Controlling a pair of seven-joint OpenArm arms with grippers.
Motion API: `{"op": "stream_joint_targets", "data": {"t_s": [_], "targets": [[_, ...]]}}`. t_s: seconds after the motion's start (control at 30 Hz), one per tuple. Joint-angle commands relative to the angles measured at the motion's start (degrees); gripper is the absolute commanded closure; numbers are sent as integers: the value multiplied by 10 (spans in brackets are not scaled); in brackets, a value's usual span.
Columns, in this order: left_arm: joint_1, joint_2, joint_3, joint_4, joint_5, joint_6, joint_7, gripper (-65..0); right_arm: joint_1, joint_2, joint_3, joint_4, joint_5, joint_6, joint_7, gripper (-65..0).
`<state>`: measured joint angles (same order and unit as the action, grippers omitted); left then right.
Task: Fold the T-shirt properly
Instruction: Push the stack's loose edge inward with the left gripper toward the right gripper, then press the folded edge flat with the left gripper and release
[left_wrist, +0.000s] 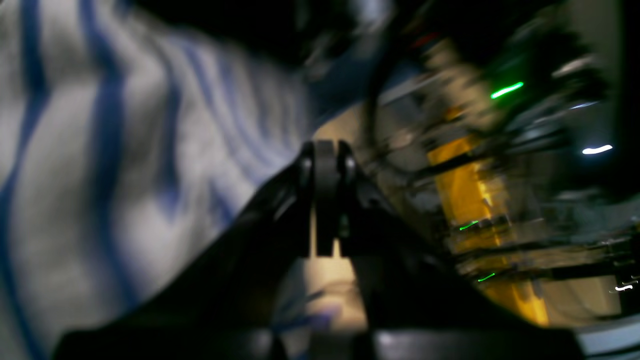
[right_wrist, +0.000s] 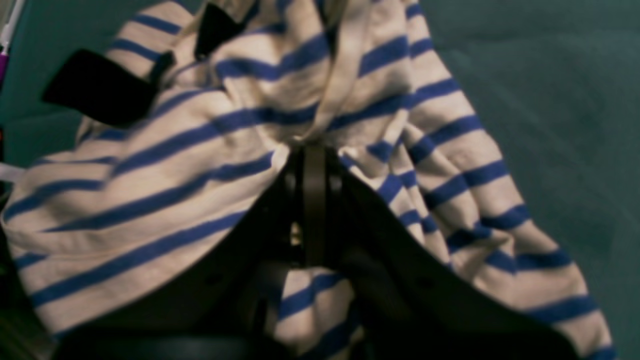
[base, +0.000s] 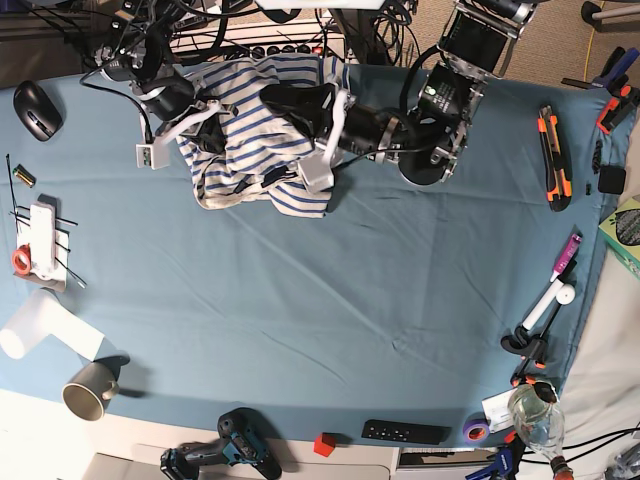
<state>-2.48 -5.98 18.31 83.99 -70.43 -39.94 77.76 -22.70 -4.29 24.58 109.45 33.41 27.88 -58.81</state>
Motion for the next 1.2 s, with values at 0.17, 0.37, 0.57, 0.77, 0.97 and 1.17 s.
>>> {"op": "stream_joint_targets", "data": {"t_s": [0.17, 0.37, 0.57, 0.77, 0.97, 1.17], "targets": [[-2, 2, -2, 8, 195, 70, -145, 0, 32, 40, 1, -16, -66, 2, 39, 0], [-2, 2, -2, 8, 252, 102, -159, 0, 60, 68, 3, -16, -103, -10, 49, 0], [-3, 2, -2, 8, 220, 101, -125, 0, 70, 70, 3, -15, -103, -17, 48, 0], [-3, 2, -2, 47, 220, 101, -87, 0, 76, 72, 47, 40, -120, -17, 49, 0], [-4, 2, -2, 142, 313, 140, -124, 0, 74, 71, 125, 98, -91, -18, 38, 0], [-4, 3, -2, 174, 294, 144, -137, 0, 52, 66, 143, 99, 31, -17, 14, 0]]}}
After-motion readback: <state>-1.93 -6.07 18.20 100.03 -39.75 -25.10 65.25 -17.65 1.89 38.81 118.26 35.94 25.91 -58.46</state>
